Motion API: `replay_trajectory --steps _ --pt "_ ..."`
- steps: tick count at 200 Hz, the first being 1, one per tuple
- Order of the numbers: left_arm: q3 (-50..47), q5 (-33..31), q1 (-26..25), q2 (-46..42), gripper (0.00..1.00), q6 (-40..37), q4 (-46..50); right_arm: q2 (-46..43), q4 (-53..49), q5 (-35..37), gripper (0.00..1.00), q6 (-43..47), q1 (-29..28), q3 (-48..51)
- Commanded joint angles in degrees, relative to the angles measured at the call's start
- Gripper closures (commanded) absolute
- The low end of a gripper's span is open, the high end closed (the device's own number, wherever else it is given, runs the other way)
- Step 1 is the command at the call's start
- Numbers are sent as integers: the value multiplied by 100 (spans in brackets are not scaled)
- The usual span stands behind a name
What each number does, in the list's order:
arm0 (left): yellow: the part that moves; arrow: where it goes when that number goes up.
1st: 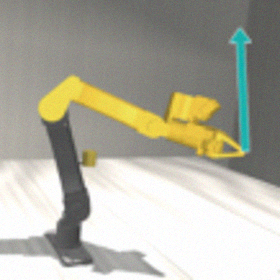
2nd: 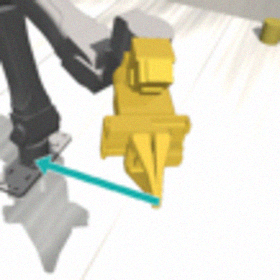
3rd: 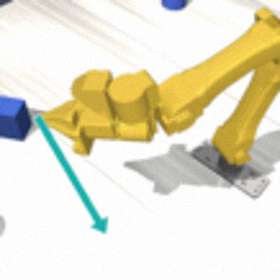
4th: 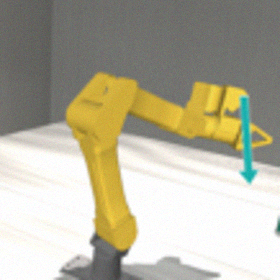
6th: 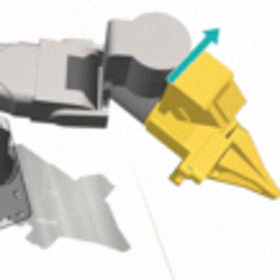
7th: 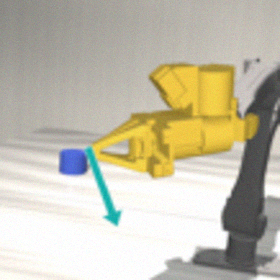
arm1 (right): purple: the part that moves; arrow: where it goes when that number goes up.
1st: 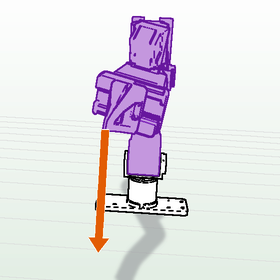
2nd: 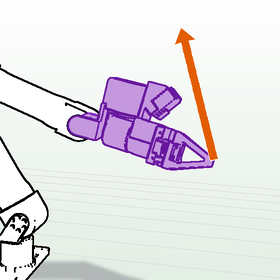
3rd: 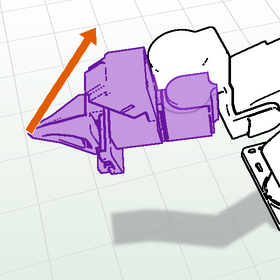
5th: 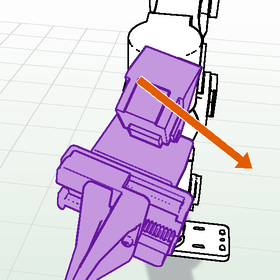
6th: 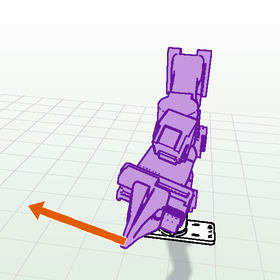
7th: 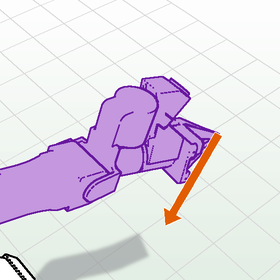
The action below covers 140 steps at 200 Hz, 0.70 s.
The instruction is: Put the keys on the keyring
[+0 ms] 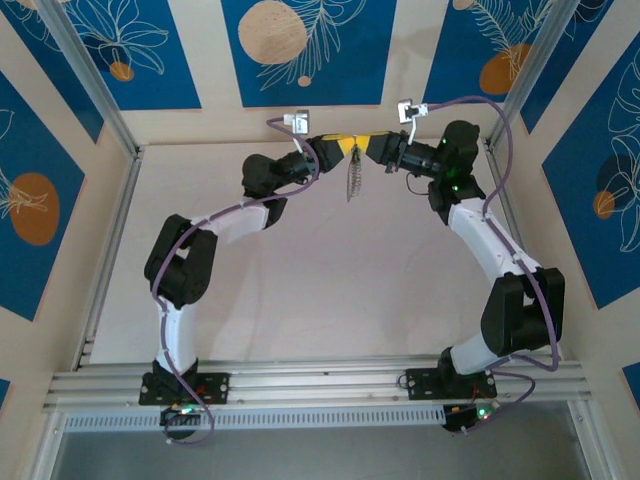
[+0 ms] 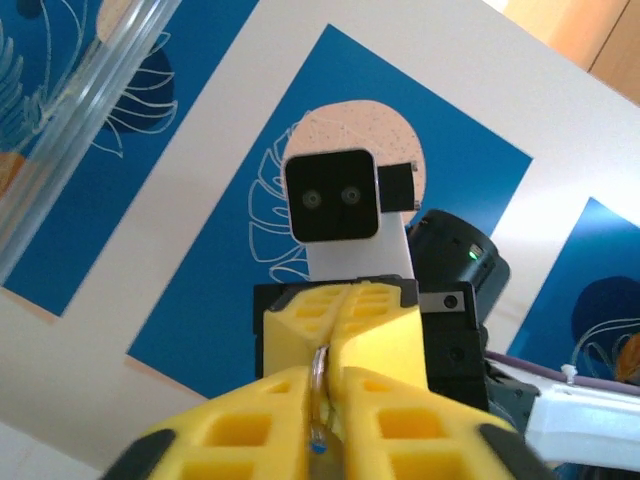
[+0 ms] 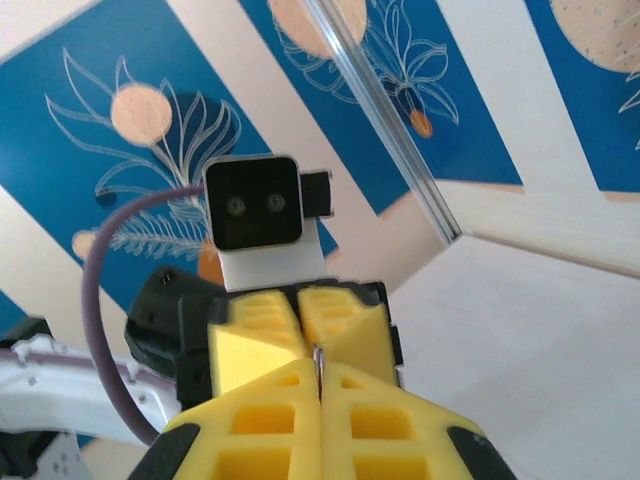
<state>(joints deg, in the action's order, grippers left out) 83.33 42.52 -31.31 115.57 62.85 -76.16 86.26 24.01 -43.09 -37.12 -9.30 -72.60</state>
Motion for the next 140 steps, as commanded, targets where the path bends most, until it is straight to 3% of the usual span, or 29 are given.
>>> replay_trajectory --steps 1,23,79,140 --pt "182 314 103 -100 73 26 -434 -239 -2009 -363 100 1443 83 -683" --pt "75 450 270 -207 63 8 -417 -182 -3450 -533 100 2487 180 -1334" --pt "154 1279 521 -312 57 -342 326 399 -6434 -561 100 4501 256 -2864" --pt "315 1805 503 -325 56 -930 1232 929 -7545 -442 100 5212 166 -3529"
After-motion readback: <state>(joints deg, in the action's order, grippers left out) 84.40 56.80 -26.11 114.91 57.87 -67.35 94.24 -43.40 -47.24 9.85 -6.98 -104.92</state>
